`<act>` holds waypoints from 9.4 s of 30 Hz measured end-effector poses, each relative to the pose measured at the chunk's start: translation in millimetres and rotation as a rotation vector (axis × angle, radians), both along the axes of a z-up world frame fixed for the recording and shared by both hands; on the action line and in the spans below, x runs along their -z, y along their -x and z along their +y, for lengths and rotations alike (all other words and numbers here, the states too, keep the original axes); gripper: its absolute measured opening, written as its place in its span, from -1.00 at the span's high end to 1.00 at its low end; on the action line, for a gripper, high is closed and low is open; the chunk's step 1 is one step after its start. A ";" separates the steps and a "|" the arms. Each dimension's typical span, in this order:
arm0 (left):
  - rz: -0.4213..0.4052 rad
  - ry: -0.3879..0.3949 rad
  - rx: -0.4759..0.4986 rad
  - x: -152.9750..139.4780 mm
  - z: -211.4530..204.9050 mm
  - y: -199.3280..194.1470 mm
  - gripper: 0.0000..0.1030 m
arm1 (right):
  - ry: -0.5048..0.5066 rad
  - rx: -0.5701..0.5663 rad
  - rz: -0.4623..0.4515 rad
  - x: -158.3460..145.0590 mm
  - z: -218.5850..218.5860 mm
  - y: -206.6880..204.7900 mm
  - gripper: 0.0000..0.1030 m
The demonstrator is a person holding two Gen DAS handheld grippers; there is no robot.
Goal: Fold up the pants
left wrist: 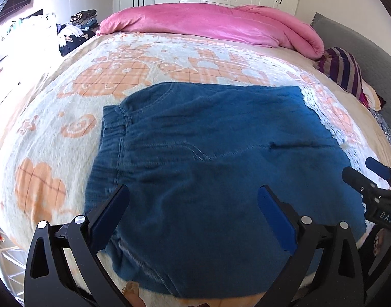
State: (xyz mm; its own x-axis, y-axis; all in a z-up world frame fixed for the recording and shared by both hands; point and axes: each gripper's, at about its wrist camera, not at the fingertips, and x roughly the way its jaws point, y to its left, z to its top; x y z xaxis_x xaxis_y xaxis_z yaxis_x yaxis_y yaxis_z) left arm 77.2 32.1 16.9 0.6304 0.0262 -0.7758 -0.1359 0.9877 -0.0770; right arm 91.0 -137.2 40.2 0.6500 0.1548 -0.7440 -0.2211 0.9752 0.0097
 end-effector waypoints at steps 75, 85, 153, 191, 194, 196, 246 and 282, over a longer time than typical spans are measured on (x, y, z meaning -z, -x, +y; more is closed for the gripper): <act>-0.187 -0.050 0.111 -1.0 109.5 -93.6 0.40 | -0.035 -0.603 -0.029 -13.6 93.3 -128.9 0.98; -0.243 0.091 0.125 -13.3 93.5 -4.6 0.40 | -0.182 -0.591 -0.052 -25.1 44.7 -11.0 0.98; -0.143 0.042 0.130 -15.1 66.2 88.6 -0.43 | -0.217 -0.460 0.042 11.1 14.0 77.6 -0.09; 0.087 0.549 0.619 58.5 -117.9 -6.3 0.64 | 0.006 -0.285 0.096 10.9 17.5 -88.4 -0.55; 0.070 0.524 0.658 59.7 -123.0 -1.1 0.65 | 0.035 -0.301 0.136 22.3 32.4 -105.2 -0.37; 0.063 0.519 0.668 59.1 -122.3 0.4 0.65 | 0.070 -0.310 0.164 31.3 43.0 -115.1 -0.23; -0.046 0.066 0.761 28.2 -147.3 70.7 0.85 | -0.332 0.131 0.151 35.5 -192.9 98.5 0.89; -0.112 -0.096 0.088 -19.0 42.1 78.0 -0.47 | -0.155 -0.164 0.124 31.7 -107.3 83.6 0.02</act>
State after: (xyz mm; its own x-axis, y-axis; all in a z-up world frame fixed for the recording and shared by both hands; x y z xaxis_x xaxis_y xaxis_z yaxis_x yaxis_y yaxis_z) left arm -0.8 74.2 35.9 0.7159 0.0372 -0.6973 -0.0441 0.9990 0.0081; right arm 7.4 -244.4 8.5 0.5125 0.3690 -0.7754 -0.3637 0.9113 0.1932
